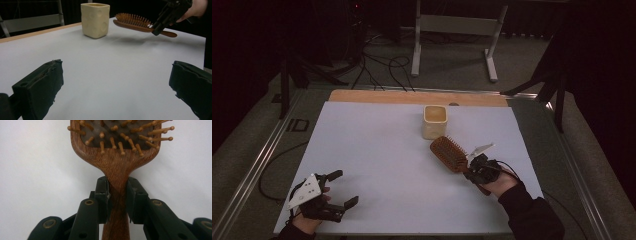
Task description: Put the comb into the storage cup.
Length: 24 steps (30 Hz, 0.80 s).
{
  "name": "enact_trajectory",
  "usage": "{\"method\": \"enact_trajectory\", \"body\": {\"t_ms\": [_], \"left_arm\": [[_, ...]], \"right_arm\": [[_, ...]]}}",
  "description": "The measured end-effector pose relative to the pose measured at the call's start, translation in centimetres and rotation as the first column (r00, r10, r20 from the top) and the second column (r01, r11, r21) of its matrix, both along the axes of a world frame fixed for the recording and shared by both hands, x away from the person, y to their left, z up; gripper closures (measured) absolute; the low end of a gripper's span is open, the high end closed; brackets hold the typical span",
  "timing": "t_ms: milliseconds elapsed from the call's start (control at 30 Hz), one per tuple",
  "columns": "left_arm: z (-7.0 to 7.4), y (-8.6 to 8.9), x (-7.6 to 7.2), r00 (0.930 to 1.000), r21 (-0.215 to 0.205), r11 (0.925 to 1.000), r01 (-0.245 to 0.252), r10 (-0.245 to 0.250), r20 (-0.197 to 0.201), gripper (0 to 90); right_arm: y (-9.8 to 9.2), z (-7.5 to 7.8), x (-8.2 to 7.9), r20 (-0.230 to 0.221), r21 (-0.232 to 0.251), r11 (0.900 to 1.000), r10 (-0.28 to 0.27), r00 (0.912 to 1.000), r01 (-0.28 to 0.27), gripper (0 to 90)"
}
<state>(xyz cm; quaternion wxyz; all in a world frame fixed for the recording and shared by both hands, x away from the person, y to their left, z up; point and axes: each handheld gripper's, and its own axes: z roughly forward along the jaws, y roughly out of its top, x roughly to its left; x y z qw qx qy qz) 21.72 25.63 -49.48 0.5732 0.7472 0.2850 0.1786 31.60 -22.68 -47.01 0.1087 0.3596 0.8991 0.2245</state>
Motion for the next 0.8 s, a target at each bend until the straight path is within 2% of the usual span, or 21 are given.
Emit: {"method": "enact_trajectory", "body": {"t_ms": [167,200,333,500,633,700,800], "left_arm": [[0.0,0.0,0.0,1.0000,-0.001,1.0000,0.000,0.000,-0.001,0.1],[0.0,0.0,0.0,1.0000,-0.001,1.0000,0.000,0.000,-0.001,0.1],[0.0,0.0,0.0,1.0000,0.001,1.0000,0.000,0.000,-0.002,0.1],[0.0,0.0,0.0,1.0000,0.000,1.0000,0.000,0.000,-0.002,0.1],[0.0,0.0,0.0,1.0000,0.000,1.0000,0.001,-0.001,-0.002,0.1],[0.0,0.0,0.0,1.0000,-0.001,1.0000,0.001,-0.001,-0.003,0.1],[0.0,0.0,0.0,1.0000,-0.002,1.0000,0.002,-0.002,-0.004,0.1]], "right_arm": [[0.3,0.3,-0.7,0.075,0.075,0.997,-0.013,0.9971,0.007,73.5],[0.3,0.3,-0.7,0.075,0.075,0.997,-0.013,0.9971,0.007,73.5],[0.5,0.3,-1.3,0.134,0.137,0.991,-0.027,0.9906,0.009,73.4],[0.9,0.0,-1.8,0.164,0.200,0.980,-0.036,0.9858,0.002,73.4],[1.3,-0.3,-2.4,0.201,0.240,0.971,-0.048,0.9784,-0.002,73.4],[1.4,-0.4,-2.6,0.212,0.268,0.963,-0.045,0.9763,-0.014,73.4],[1.5,-0.5,-2.8,0.219,0.278,0.961,-0.049,0.9745,-0.014,73.4]]}}
